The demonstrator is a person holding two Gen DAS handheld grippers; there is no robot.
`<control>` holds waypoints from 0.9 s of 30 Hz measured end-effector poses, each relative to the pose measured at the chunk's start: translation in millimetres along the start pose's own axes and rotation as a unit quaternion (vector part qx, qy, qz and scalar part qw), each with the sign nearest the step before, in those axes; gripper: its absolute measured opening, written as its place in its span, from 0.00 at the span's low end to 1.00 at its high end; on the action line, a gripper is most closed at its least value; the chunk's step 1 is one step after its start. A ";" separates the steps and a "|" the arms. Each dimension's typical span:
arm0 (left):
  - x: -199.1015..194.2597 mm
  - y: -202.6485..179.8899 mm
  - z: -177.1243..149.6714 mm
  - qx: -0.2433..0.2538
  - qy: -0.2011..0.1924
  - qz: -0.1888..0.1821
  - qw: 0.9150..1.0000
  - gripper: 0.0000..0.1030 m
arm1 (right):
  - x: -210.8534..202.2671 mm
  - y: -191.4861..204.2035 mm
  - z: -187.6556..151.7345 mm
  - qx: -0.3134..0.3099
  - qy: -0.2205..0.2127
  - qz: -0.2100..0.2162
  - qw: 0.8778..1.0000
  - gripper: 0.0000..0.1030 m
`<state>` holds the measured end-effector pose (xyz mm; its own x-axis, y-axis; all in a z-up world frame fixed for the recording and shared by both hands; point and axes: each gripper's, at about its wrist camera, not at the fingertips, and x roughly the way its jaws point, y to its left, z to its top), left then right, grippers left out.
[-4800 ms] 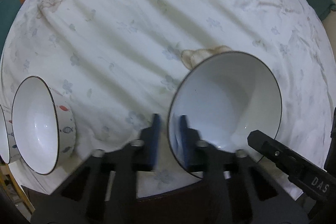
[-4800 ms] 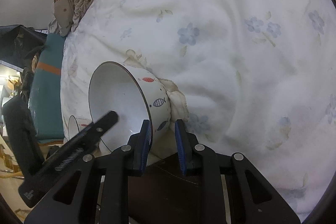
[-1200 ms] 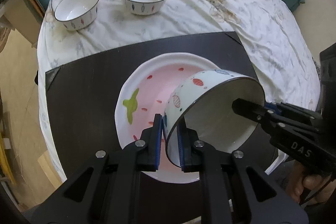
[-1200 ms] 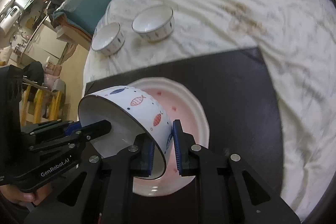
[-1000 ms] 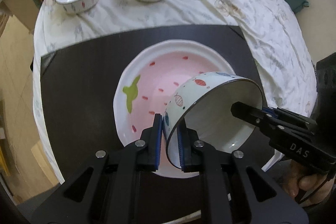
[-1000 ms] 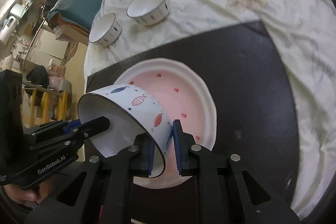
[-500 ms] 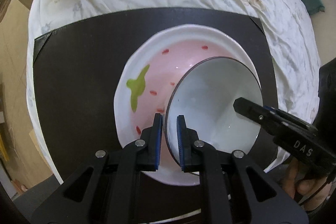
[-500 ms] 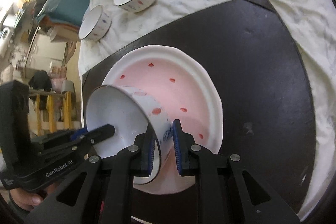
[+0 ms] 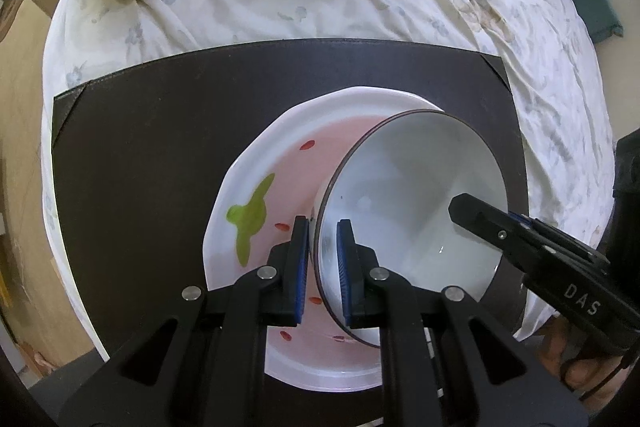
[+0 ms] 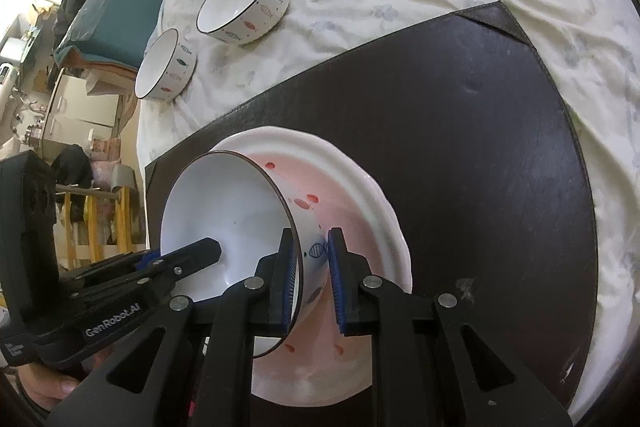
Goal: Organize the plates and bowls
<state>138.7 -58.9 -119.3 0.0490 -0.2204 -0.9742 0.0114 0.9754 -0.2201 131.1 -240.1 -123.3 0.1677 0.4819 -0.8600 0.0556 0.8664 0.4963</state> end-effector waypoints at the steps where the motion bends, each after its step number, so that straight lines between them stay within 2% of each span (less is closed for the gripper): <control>1: -0.2 -0.7 -0.4 0.002 -0.001 0.002 1.000 0.10 | 0.1 -0.1 0.6 0.000 0.001 0.000 1.000 0.18; 5: -2.5 -5.6 -2.2 0.017 -0.014 0.016 1.000 0.10 | 0.8 1.7 1.0 -0.010 0.005 -0.005 1.000 0.18; 12: -12.8 -1.0 -2.1 0.010 -0.045 0.023 0.999 0.11 | 1.1 2.2 -0.1 -0.014 0.005 -0.009 1.000 0.18; 16: -15.1 1.3 -2.0 0.005 -0.047 0.017 0.999 0.11 | 1.4 1.4 -0.7 -0.012 0.005 -0.009 1.000 0.18; 21: -26.3 -3.2 -4.4 0.017 -0.071 0.020 0.997 0.12 | -2.9 1.2 0.0 -0.012 -0.003 -0.008 1.000 0.18; 22: -29.3 -3.2 -4.7 0.017 -0.077 0.020 0.997 0.13 | -3.5 0.6 0.5 -0.010 -0.005 -0.006 1.000 0.18; 24: -33.6 -2.1 -4.6 0.016 -0.085 0.024 0.996 0.29 | -5.7 -0.7 0.4 -0.006 -0.010 0.002 1.000 0.18; 27: -42.0 1.4 -6.5 0.011 -0.105 0.031 0.994 0.36 | -8.8 -1.0 -0.5 -0.005 -0.017 0.006 1.000 0.18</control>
<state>130.2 -48.4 -79.1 0.2580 -0.1571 -0.9533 0.0226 0.9874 -0.1566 129.0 -245.1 -116.3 0.2017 0.4875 -0.8495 0.0442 0.8619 0.5051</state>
